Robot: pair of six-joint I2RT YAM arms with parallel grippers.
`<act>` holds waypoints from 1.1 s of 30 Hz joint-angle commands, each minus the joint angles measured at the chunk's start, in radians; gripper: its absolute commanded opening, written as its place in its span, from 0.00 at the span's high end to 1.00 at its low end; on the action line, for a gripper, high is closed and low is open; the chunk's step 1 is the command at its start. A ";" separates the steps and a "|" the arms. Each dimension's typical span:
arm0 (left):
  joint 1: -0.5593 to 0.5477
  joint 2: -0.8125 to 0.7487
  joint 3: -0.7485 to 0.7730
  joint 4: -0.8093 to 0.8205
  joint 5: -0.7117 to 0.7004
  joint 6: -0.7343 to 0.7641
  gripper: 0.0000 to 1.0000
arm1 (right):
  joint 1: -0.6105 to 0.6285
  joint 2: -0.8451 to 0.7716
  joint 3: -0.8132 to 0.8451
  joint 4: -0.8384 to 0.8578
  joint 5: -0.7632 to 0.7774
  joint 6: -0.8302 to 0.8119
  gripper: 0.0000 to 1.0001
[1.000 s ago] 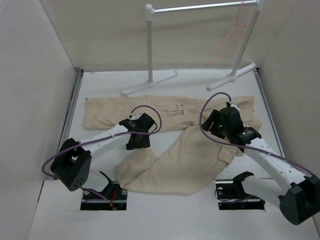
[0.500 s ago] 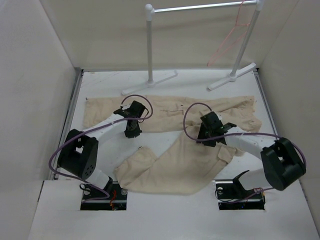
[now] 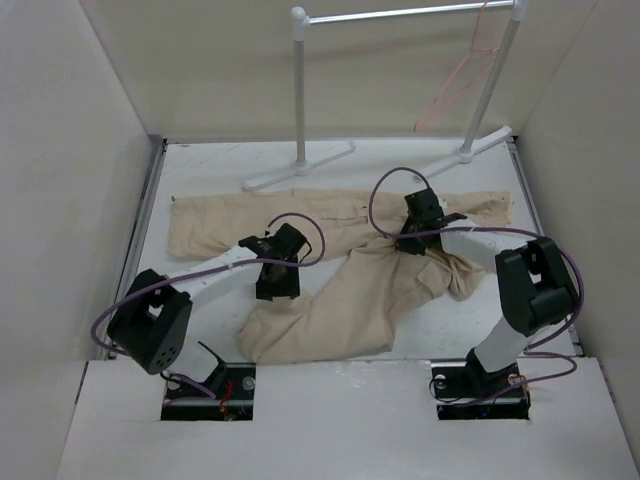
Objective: Place the trousers on the hanger
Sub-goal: Flatten out the trousers at the center of the board.
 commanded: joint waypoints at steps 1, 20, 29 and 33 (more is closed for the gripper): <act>-0.001 0.072 -0.009 0.014 -0.025 0.007 0.58 | -0.045 0.013 0.092 0.059 0.002 0.004 0.92; 0.254 -0.016 0.295 -0.037 -0.184 0.095 0.39 | -0.156 -0.065 0.188 0.085 -0.059 0.025 0.43; 0.418 -0.371 -0.162 -0.051 -0.087 -0.105 0.44 | -0.033 -0.352 -0.067 0.086 -0.064 -0.004 0.45; 0.459 -0.376 -0.248 0.092 0.019 -0.143 0.44 | 0.076 -0.418 -0.134 0.079 -0.073 -0.009 0.45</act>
